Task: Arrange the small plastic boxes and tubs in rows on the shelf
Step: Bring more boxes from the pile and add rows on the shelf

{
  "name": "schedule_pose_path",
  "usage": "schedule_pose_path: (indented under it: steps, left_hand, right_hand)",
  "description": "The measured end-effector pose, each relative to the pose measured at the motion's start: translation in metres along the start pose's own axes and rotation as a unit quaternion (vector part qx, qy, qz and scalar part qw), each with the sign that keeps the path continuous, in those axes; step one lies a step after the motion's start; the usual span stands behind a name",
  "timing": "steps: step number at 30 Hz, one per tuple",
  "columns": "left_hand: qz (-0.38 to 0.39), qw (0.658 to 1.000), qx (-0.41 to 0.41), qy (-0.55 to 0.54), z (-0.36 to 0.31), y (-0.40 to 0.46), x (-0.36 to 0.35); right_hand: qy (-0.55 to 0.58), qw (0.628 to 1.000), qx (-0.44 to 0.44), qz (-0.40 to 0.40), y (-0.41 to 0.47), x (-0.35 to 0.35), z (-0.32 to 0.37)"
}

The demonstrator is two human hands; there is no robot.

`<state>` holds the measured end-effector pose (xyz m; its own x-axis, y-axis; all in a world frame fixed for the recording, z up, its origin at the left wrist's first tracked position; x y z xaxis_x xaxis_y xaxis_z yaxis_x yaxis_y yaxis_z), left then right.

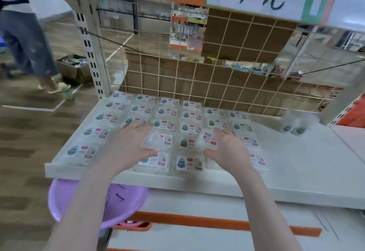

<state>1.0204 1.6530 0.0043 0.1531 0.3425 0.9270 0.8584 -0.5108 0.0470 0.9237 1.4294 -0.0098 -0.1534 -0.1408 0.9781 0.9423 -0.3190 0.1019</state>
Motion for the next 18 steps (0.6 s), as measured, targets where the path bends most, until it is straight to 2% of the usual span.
schedule_pose_path:
  steps: [6,10,14,18]
  left_hand:
    - [0.007,1.0,-0.021,-0.005,-0.005,0.014,-0.002]
    - [0.007,0.999,-0.029,0.022,-0.013,0.019,-0.006]
    - [0.009,0.999,-0.027,0.031,-0.018,0.021,-0.007]
    - [0.014,0.999,-0.026,0.034,-0.019,0.022,-0.008]
  right_hand:
    - [-0.024,1.0,0.015,0.007,-0.002,-0.011,-0.002]
    - [0.065,0.995,0.045,0.058,0.001,-0.005,-0.012]
    - [0.046,0.981,0.155,0.107,0.009,0.016,-0.02]
    - [-0.023,0.933,0.284,0.22,0.019,0.028,-0.013]
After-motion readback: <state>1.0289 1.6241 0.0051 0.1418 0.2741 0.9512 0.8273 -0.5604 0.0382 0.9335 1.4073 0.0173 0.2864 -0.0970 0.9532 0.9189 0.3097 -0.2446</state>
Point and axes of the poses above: each hand's wrist, its own y-axis towards the middle knuckle, its own x-axis out of the back of the hand, z = x × y, the point moved 5 cm from there along y, towards the middle knuckle, and after that the axes turned 7 degrees about x, right-handed, at the moved point
